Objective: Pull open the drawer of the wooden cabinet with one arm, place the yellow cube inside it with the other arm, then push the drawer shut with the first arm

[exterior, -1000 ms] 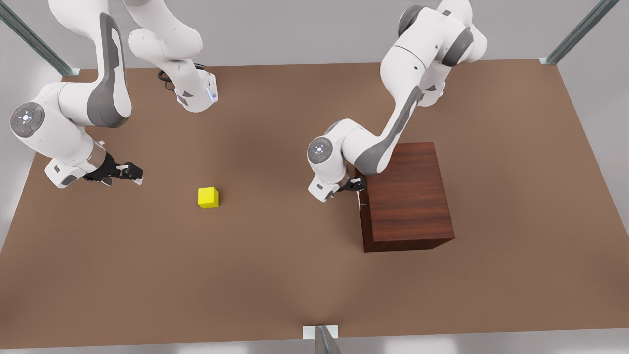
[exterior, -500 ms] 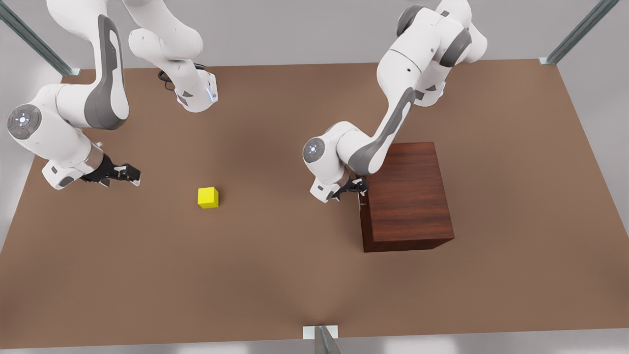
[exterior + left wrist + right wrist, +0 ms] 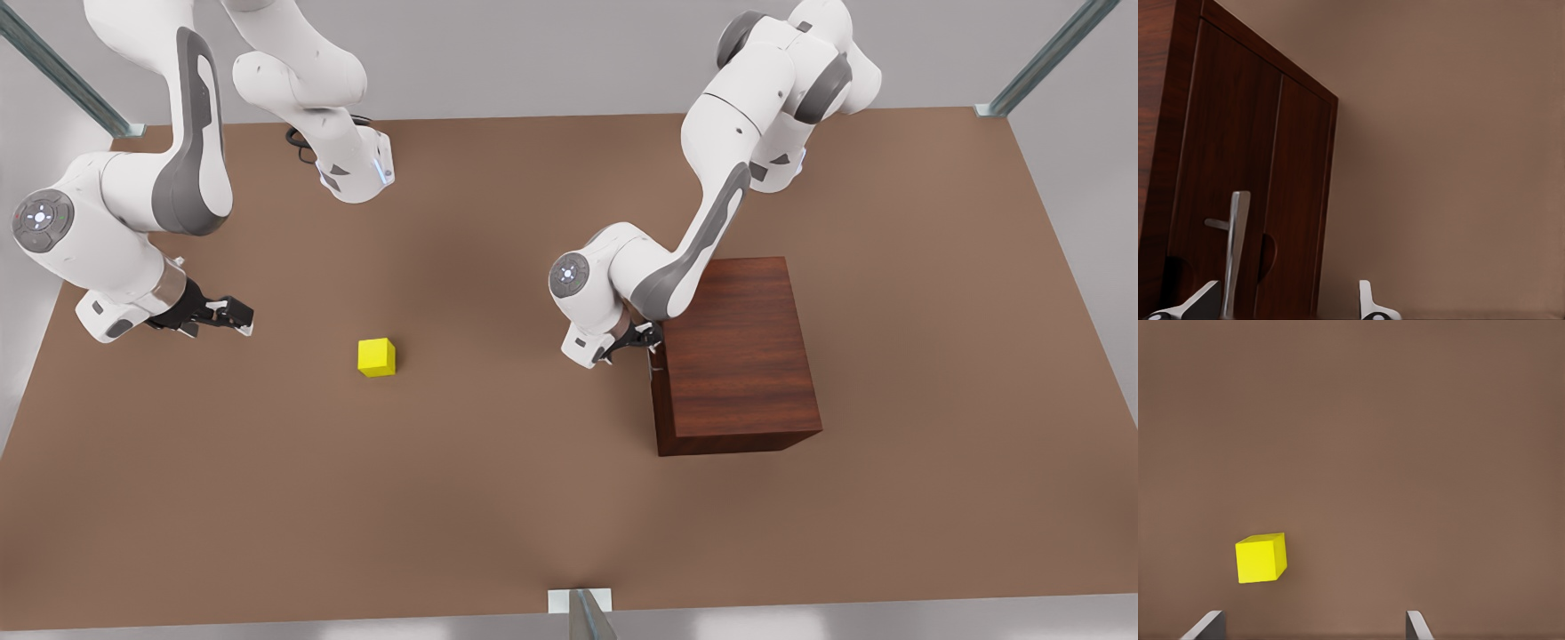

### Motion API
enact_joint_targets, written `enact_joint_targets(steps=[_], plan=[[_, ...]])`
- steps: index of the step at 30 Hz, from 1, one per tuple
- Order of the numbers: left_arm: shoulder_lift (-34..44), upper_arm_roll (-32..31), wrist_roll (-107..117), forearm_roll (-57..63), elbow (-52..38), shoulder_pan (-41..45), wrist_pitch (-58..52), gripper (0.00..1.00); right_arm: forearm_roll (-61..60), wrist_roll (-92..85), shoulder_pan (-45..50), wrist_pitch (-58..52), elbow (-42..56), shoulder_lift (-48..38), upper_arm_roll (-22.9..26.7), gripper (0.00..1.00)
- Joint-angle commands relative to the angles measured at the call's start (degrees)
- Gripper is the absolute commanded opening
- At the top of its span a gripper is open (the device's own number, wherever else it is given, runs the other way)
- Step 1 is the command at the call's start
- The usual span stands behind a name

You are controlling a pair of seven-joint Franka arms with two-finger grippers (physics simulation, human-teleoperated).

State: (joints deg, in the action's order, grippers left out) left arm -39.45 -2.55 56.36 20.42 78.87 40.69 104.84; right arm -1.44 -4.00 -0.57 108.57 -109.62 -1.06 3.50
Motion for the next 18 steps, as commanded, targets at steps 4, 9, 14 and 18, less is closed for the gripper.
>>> enact_joint_targets(steps=[4,9,14,18], plan=[[-0.27,0.00,2.00,-0.82,-0.20,-0.09,0.45,1.00,-0.05,-0.14,0.39,-0.03,0.11,0.01,-0.07,1.00],[-0.54,-0.09,1.73,-0.82,-0.20,-0.09,1.07,1.00,-0.05,-0.05,0.39,-0.03,0.11,0.01,-0.07,1.00],[-1.15,-0.09,1.82,-1.96,-0.55,-0.09,2.12,1.00,-0.05,-0.05,0.39,-0.03,0.11,0.01,-0.07,1.00],[-1.42,-0.09,2.43,-2.14,-0.73,-0.09,2.74,1.00,-0.05,-0.14,0.31,-0.03,0.20,0.01,-0.07,1.00]])
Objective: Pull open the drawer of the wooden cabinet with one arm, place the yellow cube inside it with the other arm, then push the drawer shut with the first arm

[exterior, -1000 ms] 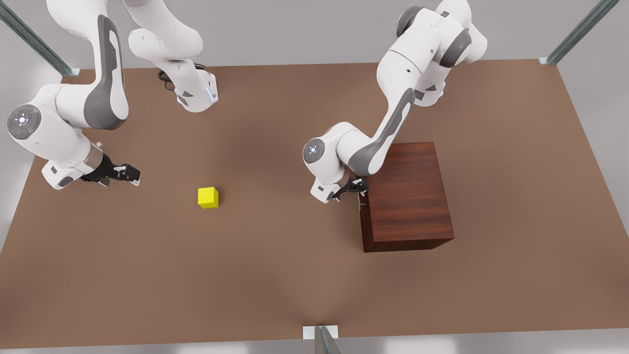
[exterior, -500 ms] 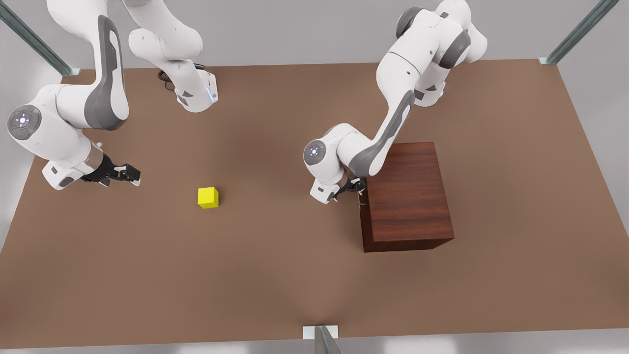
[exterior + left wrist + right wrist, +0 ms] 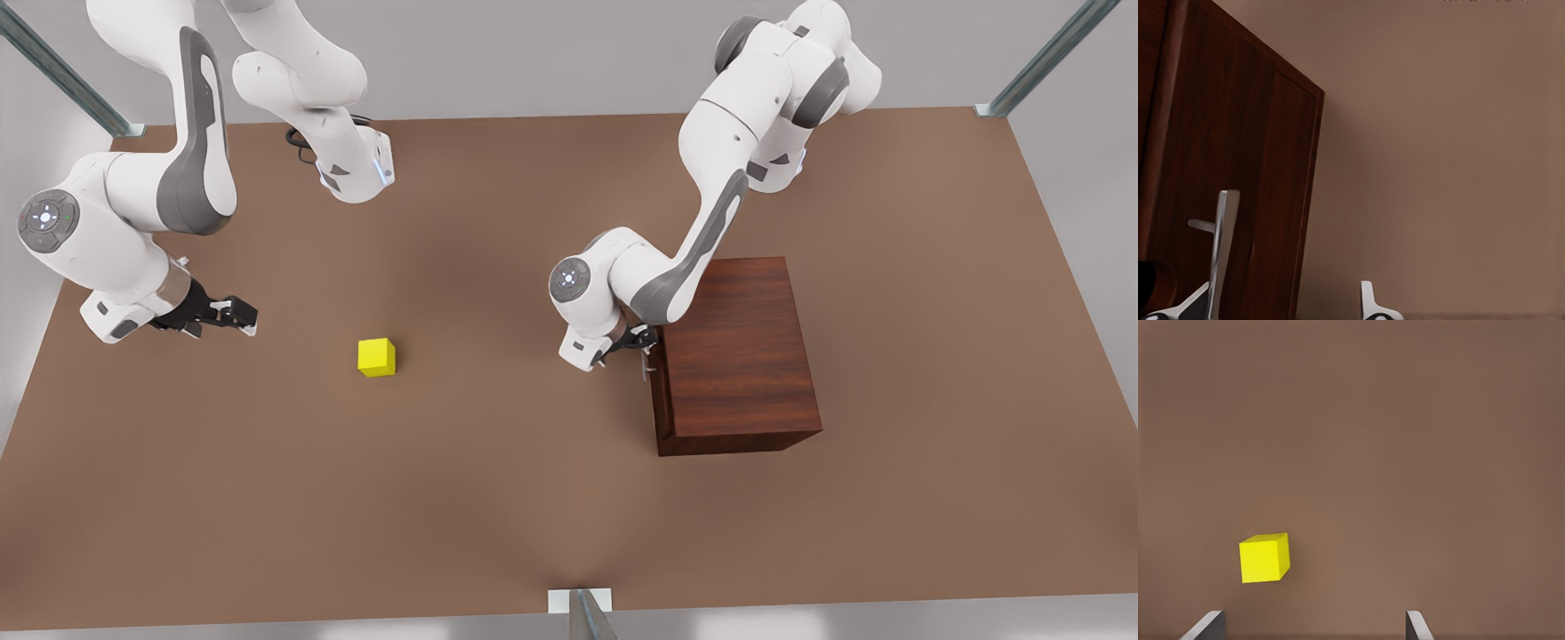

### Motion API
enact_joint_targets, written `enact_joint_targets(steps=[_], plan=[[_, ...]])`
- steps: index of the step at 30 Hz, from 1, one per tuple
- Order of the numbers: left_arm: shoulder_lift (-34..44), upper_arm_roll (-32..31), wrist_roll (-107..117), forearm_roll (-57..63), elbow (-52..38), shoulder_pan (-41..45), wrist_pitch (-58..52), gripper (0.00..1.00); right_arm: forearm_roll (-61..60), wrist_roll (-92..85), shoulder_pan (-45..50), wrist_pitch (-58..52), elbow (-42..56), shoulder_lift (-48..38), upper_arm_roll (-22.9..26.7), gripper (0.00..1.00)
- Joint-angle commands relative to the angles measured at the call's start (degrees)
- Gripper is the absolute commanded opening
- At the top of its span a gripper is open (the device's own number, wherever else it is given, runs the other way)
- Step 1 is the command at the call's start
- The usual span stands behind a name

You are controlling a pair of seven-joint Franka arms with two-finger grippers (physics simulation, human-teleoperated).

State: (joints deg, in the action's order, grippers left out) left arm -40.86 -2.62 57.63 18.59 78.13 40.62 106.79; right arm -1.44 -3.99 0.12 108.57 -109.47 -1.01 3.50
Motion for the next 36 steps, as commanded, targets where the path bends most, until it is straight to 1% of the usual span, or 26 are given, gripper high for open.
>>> enact_joint_targets(steps=[1,20,27,36], plan=[[-0.01,-0.02,1.25,-0.83,-0.17,0.07,0.87,1.00,-0.05,-0.14,-0.38,-0.02,0.04,-0.05,-0.08,1.00],[-0.54,-0.02,2.13,-1.80,-1.67,1.30,3.33,1.00,-0.05,0.12,-0.38,-0.02,1.45,0.66,-0.08,1.00],[-0.98,-0.02,-4.63,-1.54,-2.46,1.74,5.18,1.00,-0.05,0.12,-0.29,-0.02,1.62,1.01,-0.08,1.00],[-2.65,-0.02,-5.60,-1.45,-4.30,2.62,7.20,1.00,-0.05,0.21,-0.29,-0.02,1.62,1.27,-0.08,1.00]])
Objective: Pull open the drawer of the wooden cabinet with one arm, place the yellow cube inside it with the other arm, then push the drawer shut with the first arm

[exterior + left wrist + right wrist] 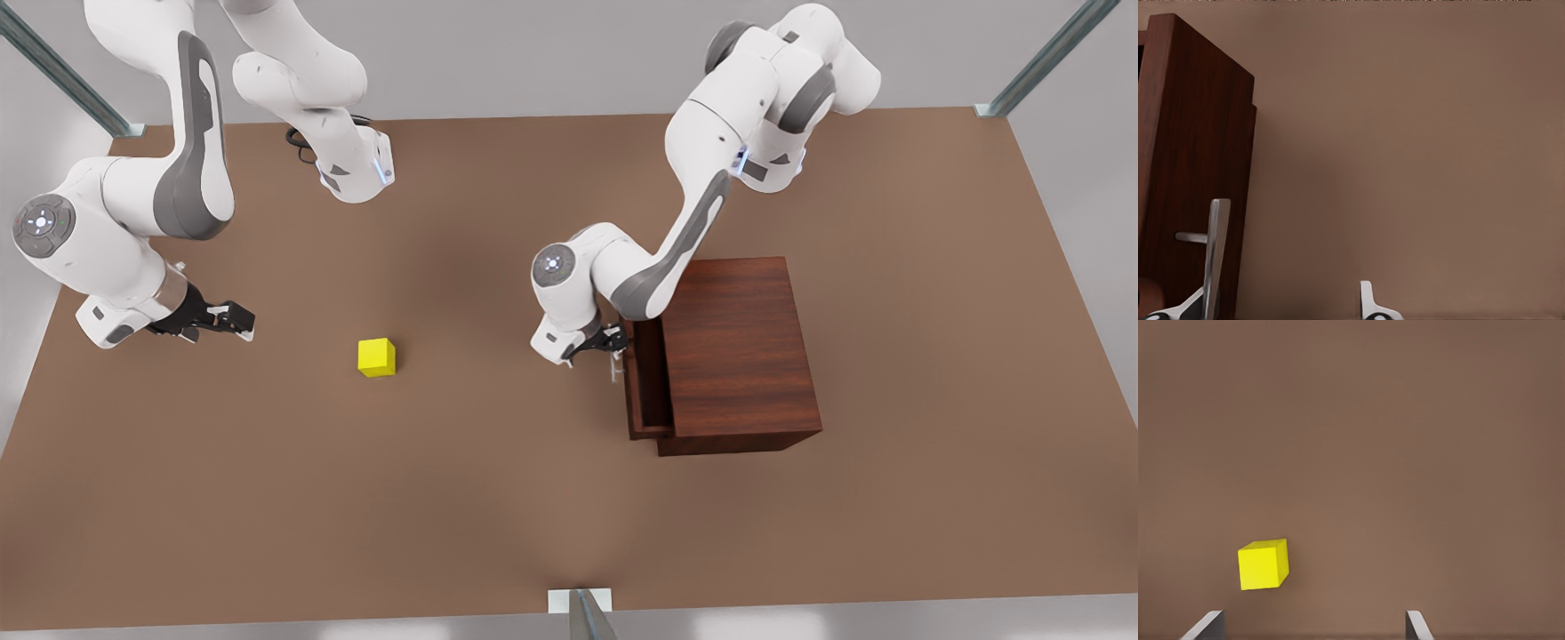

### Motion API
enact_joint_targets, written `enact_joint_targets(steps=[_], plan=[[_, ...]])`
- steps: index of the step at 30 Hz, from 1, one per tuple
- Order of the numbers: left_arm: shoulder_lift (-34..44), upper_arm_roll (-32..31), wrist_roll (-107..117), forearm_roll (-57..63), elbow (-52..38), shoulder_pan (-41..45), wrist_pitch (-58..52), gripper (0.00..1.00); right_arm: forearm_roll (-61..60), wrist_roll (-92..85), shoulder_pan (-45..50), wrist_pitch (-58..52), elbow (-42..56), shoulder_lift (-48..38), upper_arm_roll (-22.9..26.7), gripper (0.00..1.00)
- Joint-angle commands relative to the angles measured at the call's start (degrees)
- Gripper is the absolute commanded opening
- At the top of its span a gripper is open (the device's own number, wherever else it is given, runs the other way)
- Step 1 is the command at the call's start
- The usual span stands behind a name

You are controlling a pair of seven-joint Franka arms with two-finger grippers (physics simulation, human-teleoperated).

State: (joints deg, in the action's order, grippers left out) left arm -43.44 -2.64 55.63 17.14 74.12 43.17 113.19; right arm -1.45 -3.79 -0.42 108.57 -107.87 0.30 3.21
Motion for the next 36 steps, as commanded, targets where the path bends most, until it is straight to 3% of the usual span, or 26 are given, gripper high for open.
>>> enact_joint_targets(steps=[1,30,33,36], plan=[[-0.06,0.00,-3.60,0.00,-0.38,0.07,0.80,1.00,-0.05,0.01,0.24,-0.02,0.03,-0.03,0.22,1.00],[-3.23,-0.53,1.41,-0.44,-5.91,1.83,3.18,1.00,-0.14,0.01,0.16,-0.02,0.56,0.23,0.22,1.00],[-1.12,-3.08,-4.55,-3.69,-14.78,1.30,-14.29,1.00,-0.14,-0.07,0.16,-0.02,0.82,0.23,0.22,1.00],[4.14,-2.37,-14.12,-3.52,-14.62,-2.03,-23.53,1.00,-0.14,0.01,0.16,-0.11,0.82,0.32,0.22,1.00]])
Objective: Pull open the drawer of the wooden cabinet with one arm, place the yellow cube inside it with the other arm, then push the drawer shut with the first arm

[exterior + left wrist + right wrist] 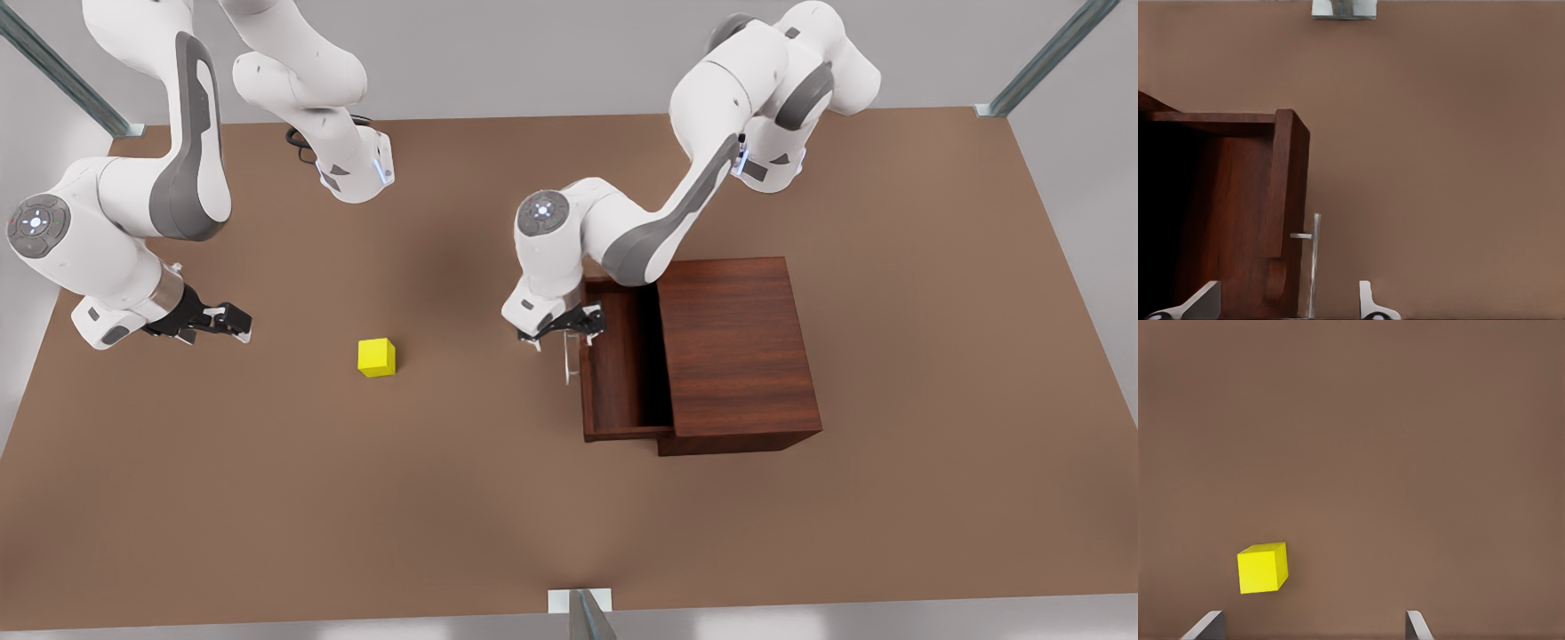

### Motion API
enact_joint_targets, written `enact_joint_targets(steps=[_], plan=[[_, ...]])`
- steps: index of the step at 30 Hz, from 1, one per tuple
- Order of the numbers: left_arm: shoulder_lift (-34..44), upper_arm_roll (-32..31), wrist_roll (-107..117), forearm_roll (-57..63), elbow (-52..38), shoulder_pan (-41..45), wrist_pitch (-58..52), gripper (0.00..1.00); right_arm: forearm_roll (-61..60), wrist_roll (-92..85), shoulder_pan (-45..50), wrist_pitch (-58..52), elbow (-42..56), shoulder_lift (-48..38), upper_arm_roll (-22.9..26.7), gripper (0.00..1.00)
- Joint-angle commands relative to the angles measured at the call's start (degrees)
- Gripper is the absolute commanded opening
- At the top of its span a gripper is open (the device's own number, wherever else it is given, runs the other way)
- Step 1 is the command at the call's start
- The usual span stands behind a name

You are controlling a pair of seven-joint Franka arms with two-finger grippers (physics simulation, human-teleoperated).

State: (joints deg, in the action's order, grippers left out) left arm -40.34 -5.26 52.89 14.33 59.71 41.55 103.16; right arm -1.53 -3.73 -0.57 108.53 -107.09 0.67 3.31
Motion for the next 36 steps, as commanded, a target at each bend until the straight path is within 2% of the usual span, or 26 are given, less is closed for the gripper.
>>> enact_joint_targets(steps=[1,2,3,4,5,6,9,10,11,15,17,19,27,36], plan=[[4.03,0.17,-18.68,-1.31,-0.04,-5.85,-17.62,1.00,-0.22,0.22,0.39,0.02,0.21,0.30,0.12,1.00],[6.05,0.17,-24.30,-3.15,-0.04,-11.03,-22.10,1.00,-0.14,5.63,0.39,-1.20,1.79,0.74,0.12,1.00],[9.40,0.17,-46.45,-8.86,0.05,-24.74,-28.97,1.00,-0.14,25.33,2.76,-4.20,3.90,1.53,0.03,1.00],[13.52,-0.10,-51.48,-15.99,3.73,-36.44,-29.25,1.00,-0.66,40.62,4.34,-6.22,4.35,1.53,0.03,1.00],[28.34,0.25,-51.57,-14.25,24.51,-38.13,-12.07,1.00,-0.66,57.40,6.71,-5.96,4.34,1.71,0.03,1.00],[39.20,1.75,-51.66,-12.04,41.09,-38.48,-0.50,1.00,-0.58,69.64,8.65,-4.82,4.35,2.58,0.03,1.00],[36.03,1.93,-51.22,-12.39,36.97,-38.48,-6.82,1.00,-4.27,73.70,9.53,-0.60,2.33,2.67,0.12,1.00],[35.68,1.57,-51.22,-12.39,35.48,-38.13,-9.91,1.00,-6.03,73.43,10.32,3.43,-3.91,0.83,-0.41,1.00],[35.50,1.75,-51.75,-12.22,34.68,-38.56,-9.82,1.00,-6.73,73.95,10.41,6.69,-7.08,-0.66,-0.41,1.00],[35.50,2.01,-50.70,-12.66,32.31,-39.71,-10.87,1.00,-7.08,96.72,10.94,17.76,-14.11,-0.49,-3.75,1.00],[35.42,1.92,-51.04,-12.48,32.31,-39.44,-10.87,1.00,-7.08,97.16,10.85,27.52,-19.38,-0.14,-3.75,1.00],[35.07,1.92,-50.96,-12.48,31.52,-39.44,-10.87,1.00,-7.08,96.99,9.80,32.00,-21.49,0.83,-3.57,1.00],[34.98,2.10,-50.78,-12.66,32.22,-39.79,-10.96,1.00,-2.86,93.65,1.00,35.09,-20.27,6.80,-3.05,1.00],[34.98,1.92,-50.61,-12.57,32.22,-39.36,-10.96,1.00,-1.72,93.65,-0.58,33.77,-20.00,10.85,-3.22,1.00]])
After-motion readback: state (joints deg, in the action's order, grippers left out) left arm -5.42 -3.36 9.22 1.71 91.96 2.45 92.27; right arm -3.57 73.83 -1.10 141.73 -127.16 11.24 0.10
